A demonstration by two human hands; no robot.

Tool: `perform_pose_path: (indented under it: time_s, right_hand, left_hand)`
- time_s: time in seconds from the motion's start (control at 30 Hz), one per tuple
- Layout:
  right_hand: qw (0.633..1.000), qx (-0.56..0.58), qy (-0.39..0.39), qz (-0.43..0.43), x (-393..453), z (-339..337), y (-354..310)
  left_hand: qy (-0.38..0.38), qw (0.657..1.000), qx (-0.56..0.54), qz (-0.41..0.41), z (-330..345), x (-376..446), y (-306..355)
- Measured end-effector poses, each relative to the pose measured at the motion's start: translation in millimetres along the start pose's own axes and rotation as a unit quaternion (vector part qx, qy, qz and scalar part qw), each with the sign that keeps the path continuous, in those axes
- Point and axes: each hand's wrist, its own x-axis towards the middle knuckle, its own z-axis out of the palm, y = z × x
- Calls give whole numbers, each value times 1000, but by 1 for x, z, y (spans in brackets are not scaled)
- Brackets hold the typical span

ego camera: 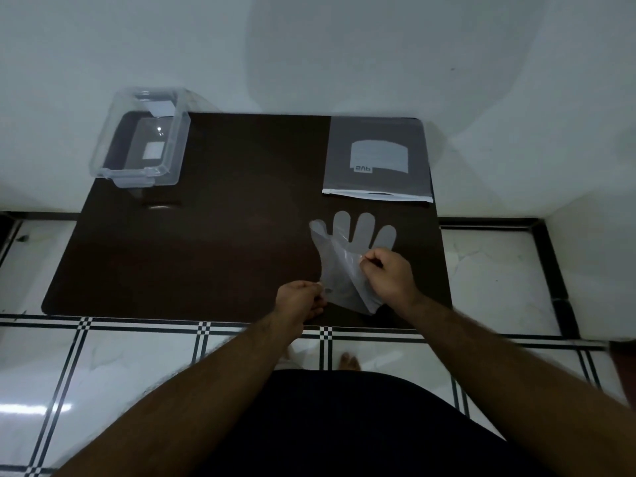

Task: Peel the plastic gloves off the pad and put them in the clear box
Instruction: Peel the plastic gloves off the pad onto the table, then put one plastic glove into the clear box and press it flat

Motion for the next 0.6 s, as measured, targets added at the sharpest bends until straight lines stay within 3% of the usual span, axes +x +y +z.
perform_pose_path:
  time_s: [0.33,0.53,0.6]
  right_hand:
    - [984,-105,55,-135,9,-59,-29]
    - [934,-250,52,-249,23,-102,-70]
    - [908,-304,39,-287,29,-118,-86]
  left_hand:
    - [25,997,69,16,-3,-6,1]
    - [55,985,162,-1,-5,-24,16]
    - [107,967,228,44,-7,-36,35]
